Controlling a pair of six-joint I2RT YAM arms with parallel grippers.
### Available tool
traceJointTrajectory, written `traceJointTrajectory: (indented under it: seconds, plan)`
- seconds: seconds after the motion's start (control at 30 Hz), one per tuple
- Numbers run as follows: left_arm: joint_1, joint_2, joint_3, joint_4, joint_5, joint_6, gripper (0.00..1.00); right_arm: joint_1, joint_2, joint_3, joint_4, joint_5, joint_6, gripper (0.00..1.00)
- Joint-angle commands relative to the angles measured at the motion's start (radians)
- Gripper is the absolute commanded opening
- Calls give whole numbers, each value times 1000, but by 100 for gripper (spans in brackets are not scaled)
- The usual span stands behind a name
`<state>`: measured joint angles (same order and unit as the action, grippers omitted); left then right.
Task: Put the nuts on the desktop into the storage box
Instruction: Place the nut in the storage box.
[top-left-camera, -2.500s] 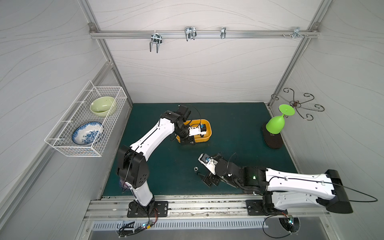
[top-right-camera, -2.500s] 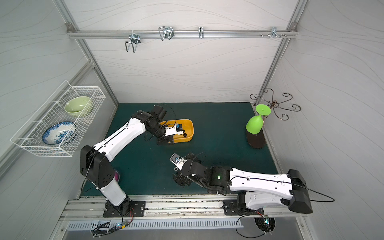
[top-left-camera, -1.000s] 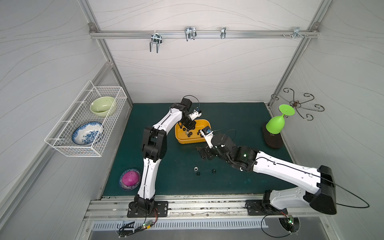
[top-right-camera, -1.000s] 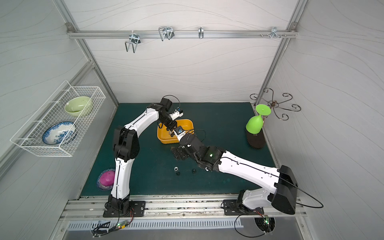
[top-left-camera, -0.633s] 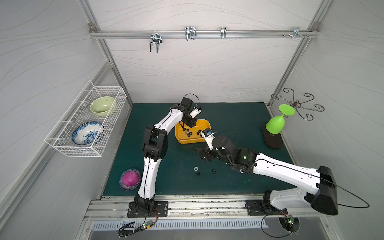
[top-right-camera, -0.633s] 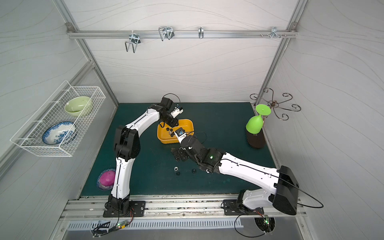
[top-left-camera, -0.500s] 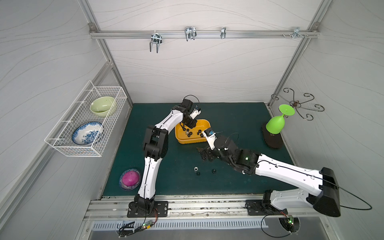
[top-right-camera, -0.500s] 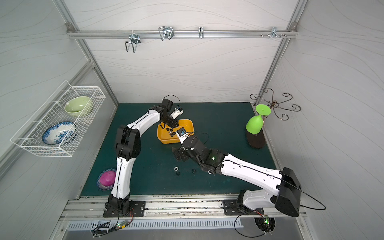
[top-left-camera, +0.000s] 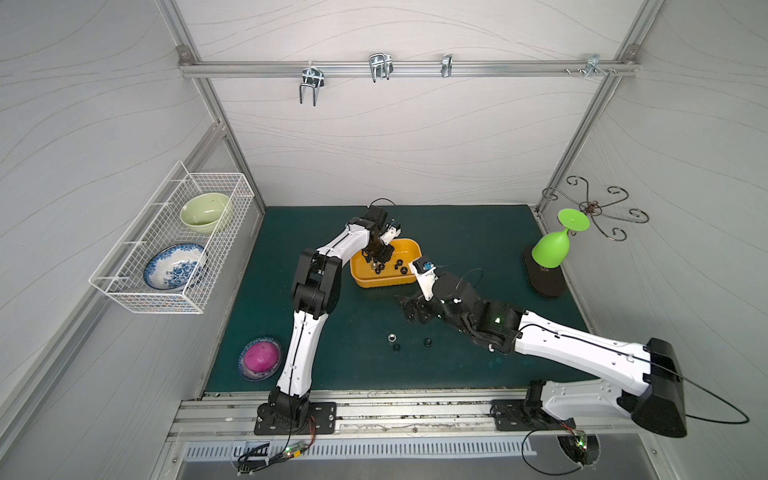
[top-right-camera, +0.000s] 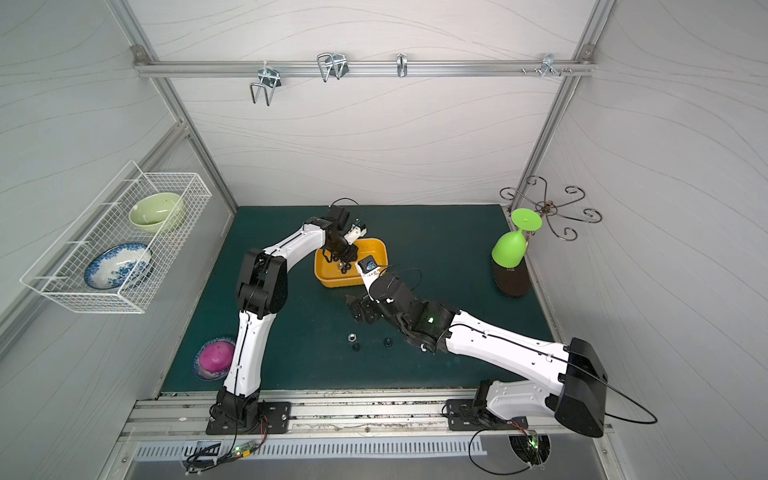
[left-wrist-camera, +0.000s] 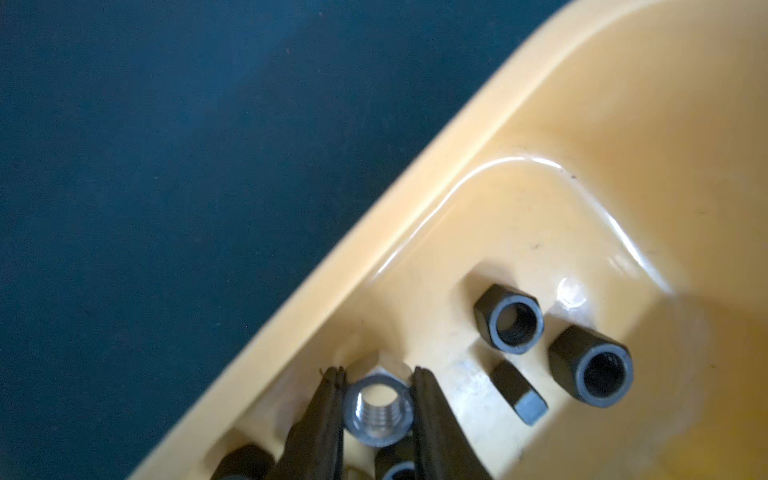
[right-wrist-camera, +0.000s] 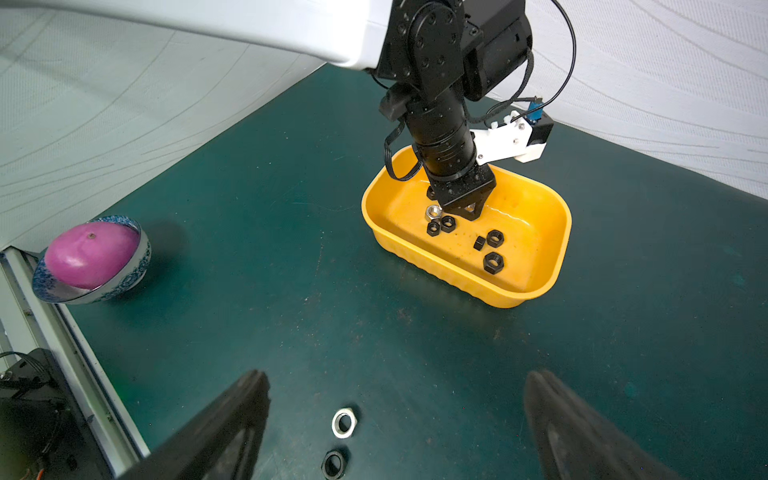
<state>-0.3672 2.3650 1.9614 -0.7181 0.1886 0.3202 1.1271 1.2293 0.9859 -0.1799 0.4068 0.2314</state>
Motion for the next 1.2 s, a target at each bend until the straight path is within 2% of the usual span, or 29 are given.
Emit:
traceJointTrajectory:
  seconds: [0.0,0.2,0.37,0.57,0.73,0.9,1.0,1.07,1.17]
  plan:
    - [-9,21,52,-8,-2,8,24,2,-38,-2,16,4,14,99]
    - [-10,33,77,-22,-24,8,28,7,-68,-20,6,15,29,99]
    - [-10,27,74,-23,-24,18,46,13,-74,-12,-14,30,41,99]
    - [-10,-33,66,-17,-24,11,53,14,-55,26,-93,35,104,99]
    - [-9,-145,31,-10,18,5,54,16,-13,110,-211,29,128,99]
    - [-9,-300,-33,11,82,-19,54,23,17,172,-281,27,88,99]
    - [-8,-397,-68,1,117,-25,54,23,-1,209,-338,97,146,99]
    - [-3,-467,-98,-5,153,-43,55,23,-35,198,-359,128,177,99]
    - [4,-572,-178,-11,219,-66,56,22,-104,131,-358,105,121,99]
